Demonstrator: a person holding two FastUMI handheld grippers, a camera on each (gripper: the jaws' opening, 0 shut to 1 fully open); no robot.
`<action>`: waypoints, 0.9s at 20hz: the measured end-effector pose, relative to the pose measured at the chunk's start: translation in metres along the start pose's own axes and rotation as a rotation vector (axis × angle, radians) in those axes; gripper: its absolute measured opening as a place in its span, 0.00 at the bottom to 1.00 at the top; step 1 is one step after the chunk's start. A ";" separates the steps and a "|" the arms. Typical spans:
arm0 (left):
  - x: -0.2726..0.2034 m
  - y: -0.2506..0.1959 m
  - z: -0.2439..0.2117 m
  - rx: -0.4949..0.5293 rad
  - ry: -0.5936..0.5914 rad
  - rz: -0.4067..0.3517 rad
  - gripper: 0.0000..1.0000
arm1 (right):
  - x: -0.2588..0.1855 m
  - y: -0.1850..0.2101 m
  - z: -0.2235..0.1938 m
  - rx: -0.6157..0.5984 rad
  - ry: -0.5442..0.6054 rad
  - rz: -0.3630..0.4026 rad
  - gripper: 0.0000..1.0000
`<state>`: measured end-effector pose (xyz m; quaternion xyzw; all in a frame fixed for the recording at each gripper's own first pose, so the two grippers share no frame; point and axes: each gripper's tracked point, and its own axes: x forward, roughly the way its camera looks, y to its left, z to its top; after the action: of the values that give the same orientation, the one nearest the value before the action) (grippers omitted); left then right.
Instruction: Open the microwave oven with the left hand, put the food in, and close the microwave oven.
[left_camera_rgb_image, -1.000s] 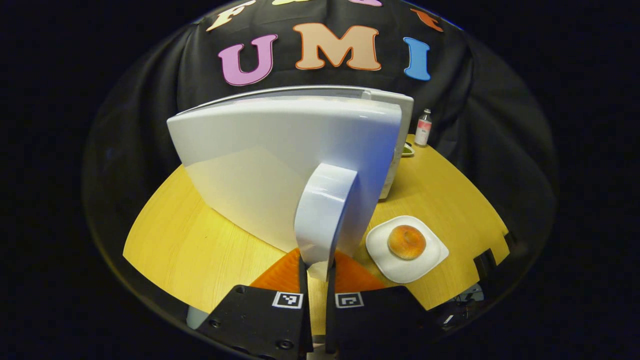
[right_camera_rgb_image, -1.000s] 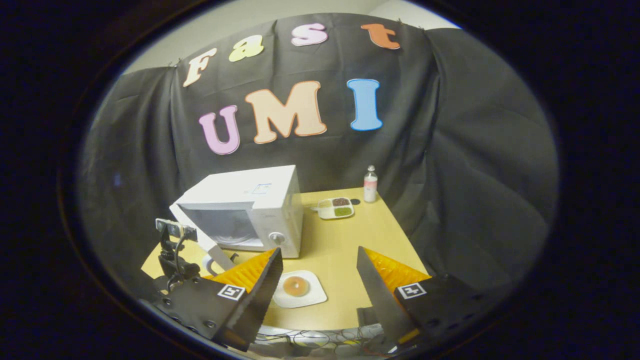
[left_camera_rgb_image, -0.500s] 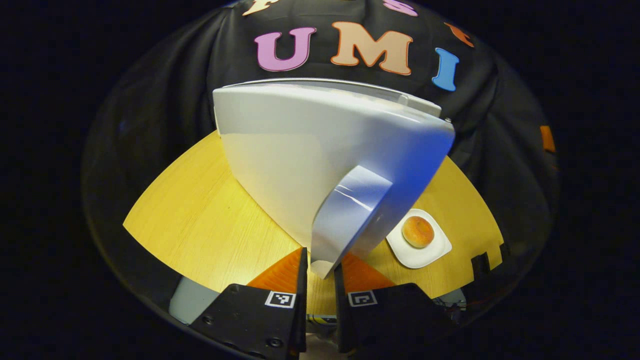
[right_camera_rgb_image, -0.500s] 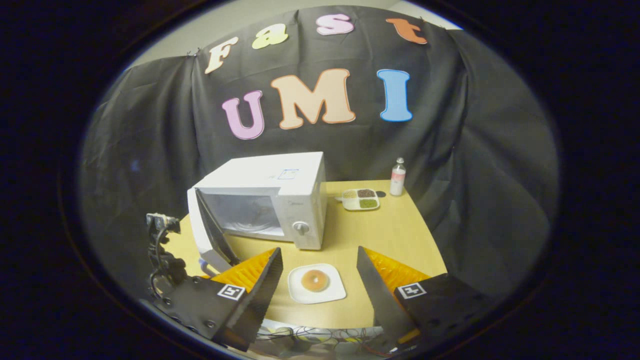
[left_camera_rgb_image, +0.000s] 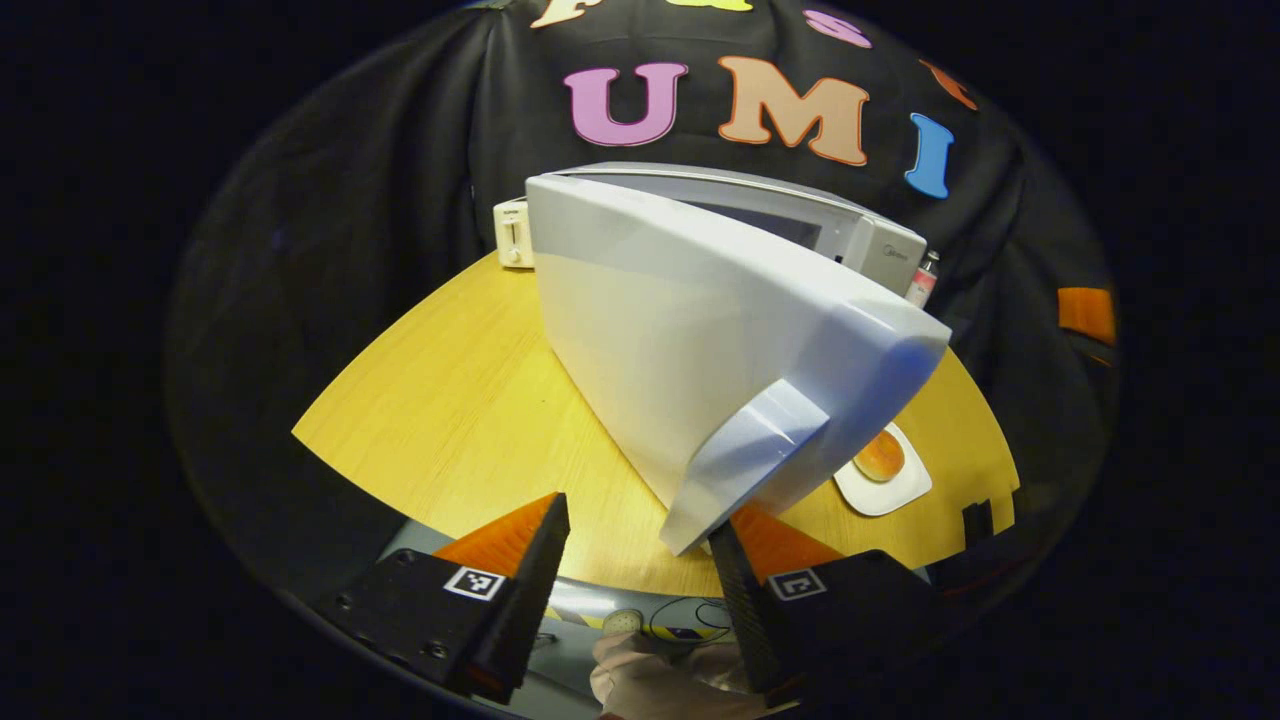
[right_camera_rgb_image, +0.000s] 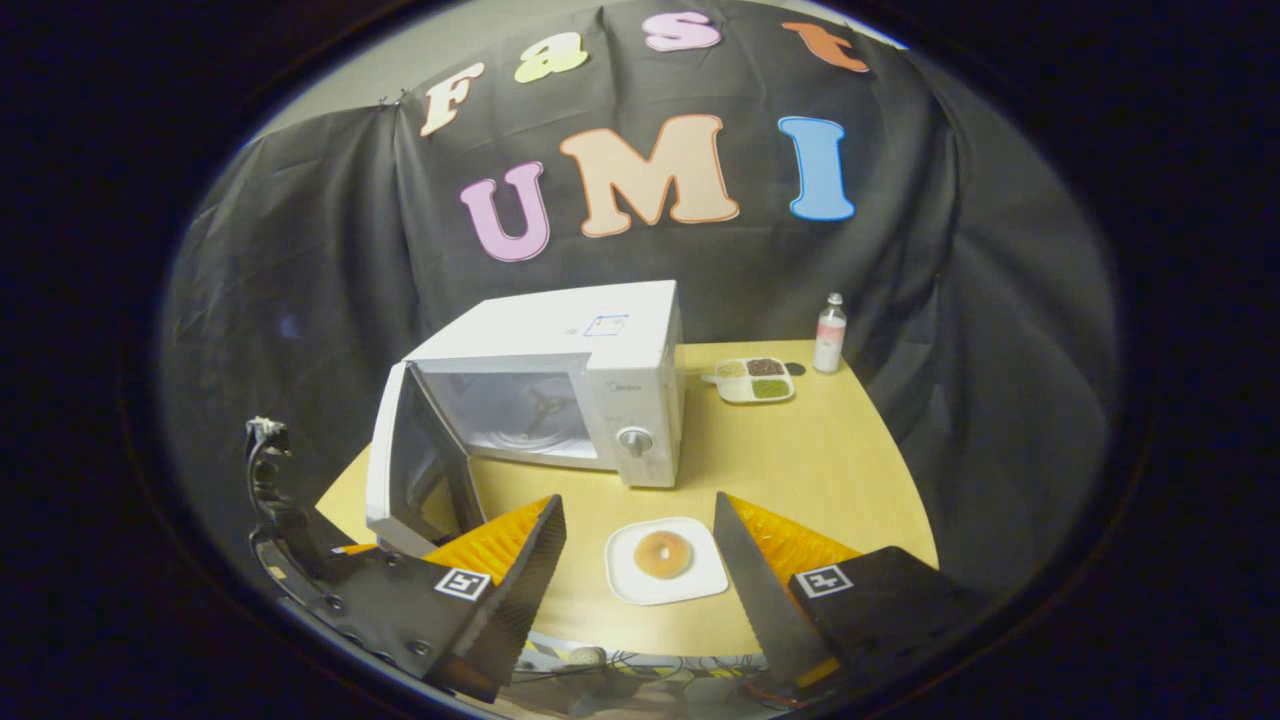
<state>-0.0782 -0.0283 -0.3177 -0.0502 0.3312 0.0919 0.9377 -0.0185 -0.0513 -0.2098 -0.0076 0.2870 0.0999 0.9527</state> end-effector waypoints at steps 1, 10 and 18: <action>-0.003 0.006 -0.001 -0.023 0.005 0.003 0.88 | 0.003 0.001 -0.001 -0.005 0.005 0.002 0.92; -0.037 0.084 -0.005 -0.190 -0.010 0.112 0.89 | 0.022 0.030 -0.021 0.033 0.070 0.073 0.92; -0.060 0.150 -0.009 -0.269 -0.031 0.199 0.89 | 0.047 0.032 -0.048 0.027 0.133 0.046 0.92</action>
<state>-0.1607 0.1082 -0.2921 -0.1408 0.3045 0.2287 0.9139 -0.0121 -0.0146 -0.2745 0.0053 0.3510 0.1171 0.9290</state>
